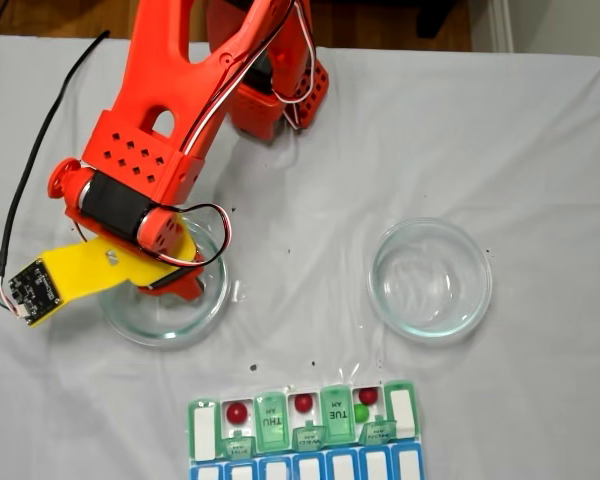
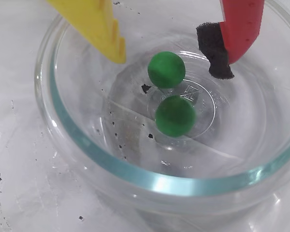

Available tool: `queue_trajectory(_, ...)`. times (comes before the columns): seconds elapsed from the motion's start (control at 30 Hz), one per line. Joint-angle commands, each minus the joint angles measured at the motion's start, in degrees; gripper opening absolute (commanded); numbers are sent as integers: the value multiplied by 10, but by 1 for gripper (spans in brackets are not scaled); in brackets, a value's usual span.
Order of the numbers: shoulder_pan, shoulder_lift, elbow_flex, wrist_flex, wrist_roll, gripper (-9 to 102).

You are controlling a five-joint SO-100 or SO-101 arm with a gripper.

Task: Sort medicines into box.

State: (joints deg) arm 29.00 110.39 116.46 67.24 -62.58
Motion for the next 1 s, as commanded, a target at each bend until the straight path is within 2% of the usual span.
queue_trajectory(0.0, 7, -1, -50, 4, 1, 30)
queue_trajectory(0.2, 7, -14, -50, 1, 2, 29)
queue_trajectory(0.4, 5, -29, -41, -8, 6, 18)
queue_trajectory(0.73, -4, -29, -33, -2, 15, 13)
queue_trajectory(0.9, -6, -33, -34, 2, 17, 1)
queue_trajectory(0.97, -6, -30, -34, 4, 18, 0)
